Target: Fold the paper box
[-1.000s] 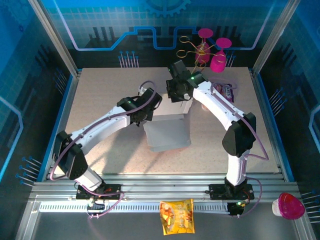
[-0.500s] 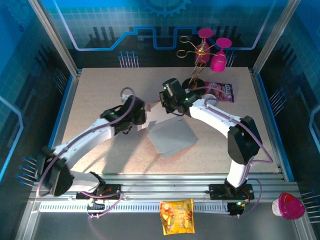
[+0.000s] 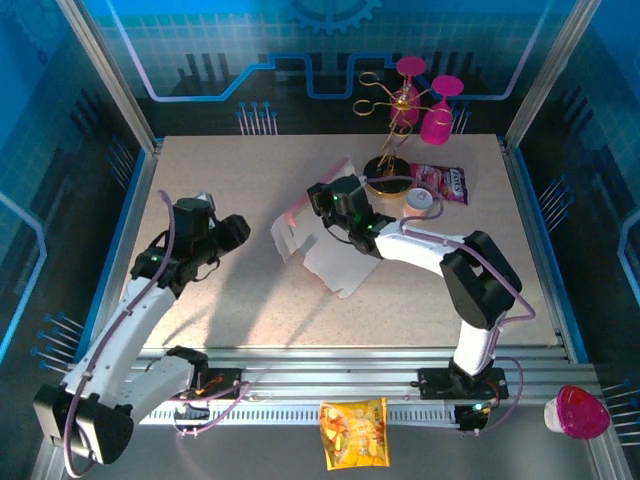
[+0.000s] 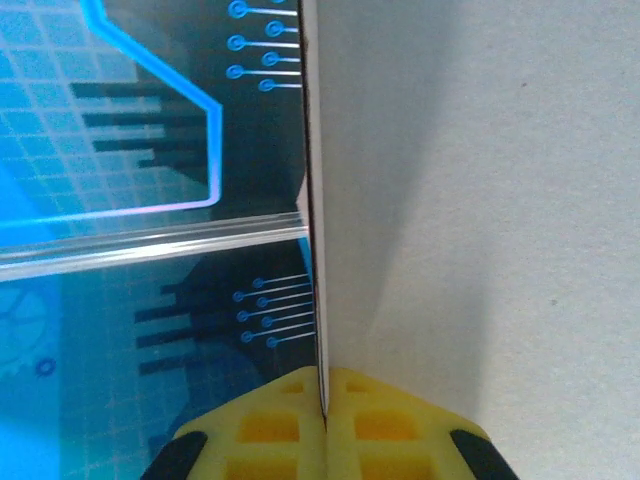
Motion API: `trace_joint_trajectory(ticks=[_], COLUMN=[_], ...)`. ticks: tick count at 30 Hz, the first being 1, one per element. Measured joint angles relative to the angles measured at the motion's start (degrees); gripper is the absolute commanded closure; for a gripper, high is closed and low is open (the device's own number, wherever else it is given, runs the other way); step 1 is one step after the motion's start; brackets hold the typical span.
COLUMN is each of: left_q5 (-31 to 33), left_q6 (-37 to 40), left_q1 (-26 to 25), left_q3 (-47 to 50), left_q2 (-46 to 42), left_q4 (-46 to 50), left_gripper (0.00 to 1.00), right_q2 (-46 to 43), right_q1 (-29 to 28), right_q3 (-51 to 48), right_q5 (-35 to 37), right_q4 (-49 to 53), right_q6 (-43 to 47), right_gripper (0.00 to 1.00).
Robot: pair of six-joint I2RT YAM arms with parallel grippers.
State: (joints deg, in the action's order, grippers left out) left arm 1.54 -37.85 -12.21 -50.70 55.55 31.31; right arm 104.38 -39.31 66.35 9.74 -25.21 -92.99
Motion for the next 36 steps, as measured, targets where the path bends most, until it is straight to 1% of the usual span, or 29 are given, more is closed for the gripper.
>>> trace_joint_trajectory(ticks=[3, 5, 8, 12, 18, 22, 28, 36], left_q5=[-3.3, -5.2, -7.4, -9.3, -11.8, -12.9, -13.2, -13.0], left_q6=[0.2, 0.5, 1.6, 3.5, 5.9, 8.3, 10.7, 11.0], left_q1=[1.0, 1.1, 1.2, 1.2, 1.2, 0.5, -2.4, -4.3], left_q3=[2.1, 3.3, 5.0, 7.1, 10.1, 11.7, 11.8, 11.8], left_q2=[1.6, 2.9, 4.6, 6.3, 6.7, 7.7, 12.0, 13.6], left_q4=[-1.5, -3.1, -5.7, -8.9, -13.4, -15.9, -18.1, -20.1], left_gripper=[0.54, 0.59, 0.68, 0.75, 0.75, 0.75, 0.75, 0.73], right_q2=[2.5, 4.5, 6.5, 8.2, 10.1, 10.4, 11.8, 13.9], right_q1=[0.3, 0.7, 1.6, 2.8, 4.3, 5.1, 5.8, 6.7], right_q3=[-3.3, -5.2, -8.0, -11.5, -14.2, -14.7, -15.0, -17.5], right_q5=[-2.4, -4.0, -6.4, -9.4, -13.4, -15.3, -17.7, -19.7], right_q4=[-10.1, -16.1, -22.5, -31.1, -39.3, -40.6, -43.4, -49.3], right_q6=[0.6, 0.5, 0.5, 0.5, 0.0, 0.1, 0.0, 0.0], right_gripper=[1.0, 1.0, 1.0, 1.0, 1.0, 1.0, 1.0, 1.0])
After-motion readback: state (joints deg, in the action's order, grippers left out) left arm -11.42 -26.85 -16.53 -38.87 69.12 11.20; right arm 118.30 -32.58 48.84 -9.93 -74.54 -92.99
